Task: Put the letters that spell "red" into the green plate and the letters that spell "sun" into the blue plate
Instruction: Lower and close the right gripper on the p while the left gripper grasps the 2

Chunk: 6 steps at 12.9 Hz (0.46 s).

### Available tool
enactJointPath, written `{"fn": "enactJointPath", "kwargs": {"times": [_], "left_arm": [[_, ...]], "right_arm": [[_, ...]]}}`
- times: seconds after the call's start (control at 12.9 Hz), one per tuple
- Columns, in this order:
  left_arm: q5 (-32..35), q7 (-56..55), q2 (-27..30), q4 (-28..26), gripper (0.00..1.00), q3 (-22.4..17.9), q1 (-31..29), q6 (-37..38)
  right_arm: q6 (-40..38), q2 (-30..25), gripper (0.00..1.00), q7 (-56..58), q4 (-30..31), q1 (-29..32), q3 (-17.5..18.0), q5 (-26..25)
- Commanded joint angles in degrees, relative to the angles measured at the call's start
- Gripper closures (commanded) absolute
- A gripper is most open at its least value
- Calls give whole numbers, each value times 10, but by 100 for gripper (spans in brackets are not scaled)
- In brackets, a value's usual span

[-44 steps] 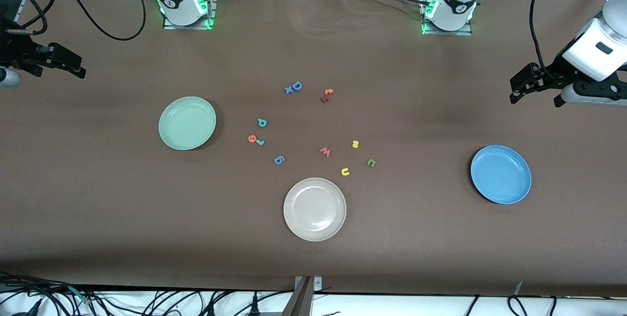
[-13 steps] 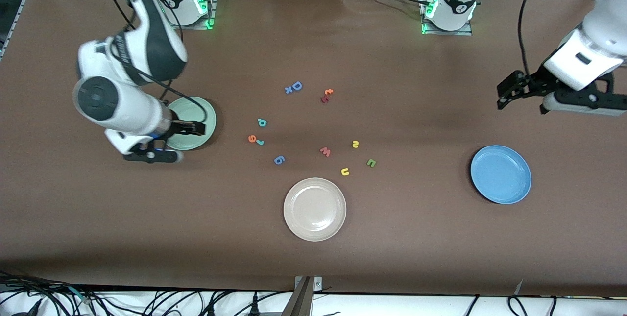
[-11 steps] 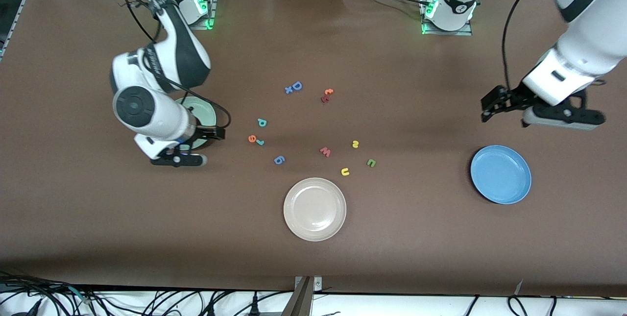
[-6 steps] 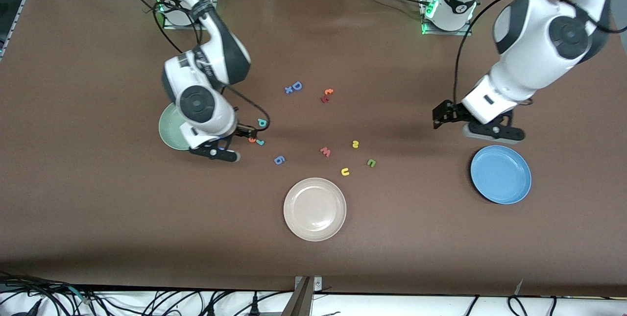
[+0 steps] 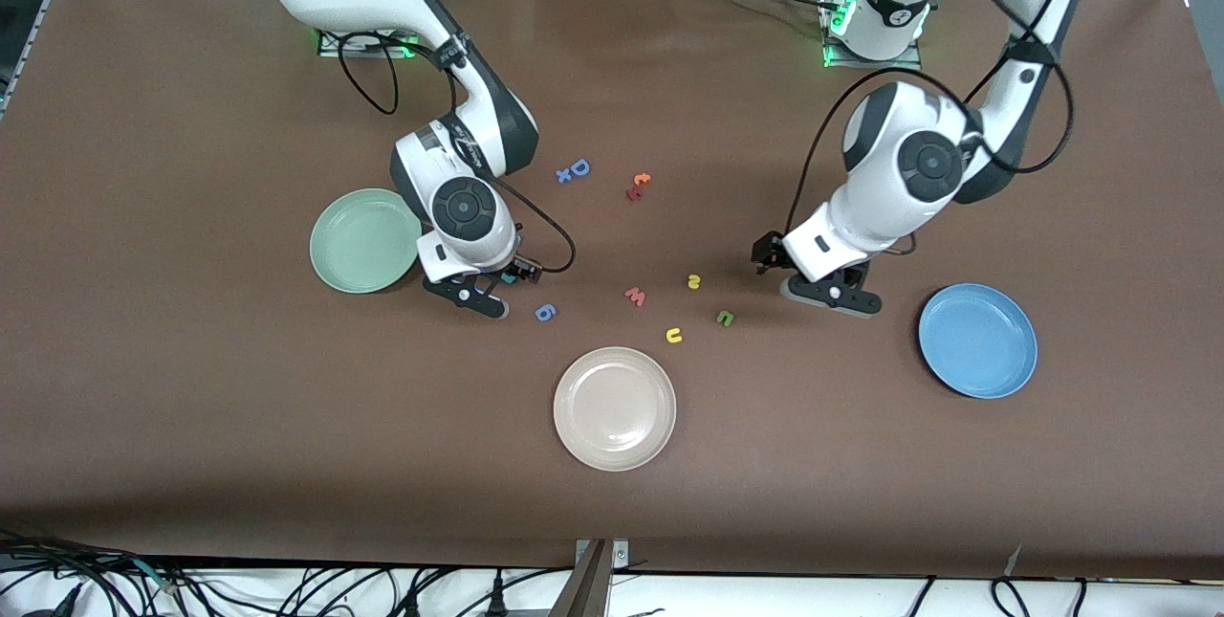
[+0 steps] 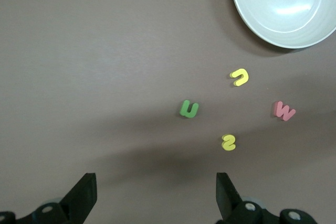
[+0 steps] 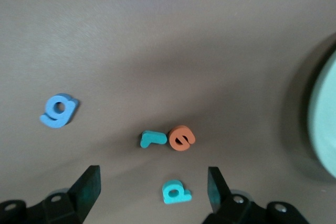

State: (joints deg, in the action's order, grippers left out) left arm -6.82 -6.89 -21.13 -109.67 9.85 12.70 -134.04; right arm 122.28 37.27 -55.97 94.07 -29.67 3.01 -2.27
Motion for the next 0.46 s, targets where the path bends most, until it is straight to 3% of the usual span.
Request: {"fn": "enactJointPath", "kwargs": {"times": [0.0, 0.39], "left_arm": [[-14, -46, -28, 12, 0, -6, 27, -36], [-12, -108, -81, 24, 0, -9, 80, -84]], "right_arm": [[22, -6, 18, -35, 41, -18, -5, -8], [16, -15, 18, -52, 59, -32, -5, -9]]}}
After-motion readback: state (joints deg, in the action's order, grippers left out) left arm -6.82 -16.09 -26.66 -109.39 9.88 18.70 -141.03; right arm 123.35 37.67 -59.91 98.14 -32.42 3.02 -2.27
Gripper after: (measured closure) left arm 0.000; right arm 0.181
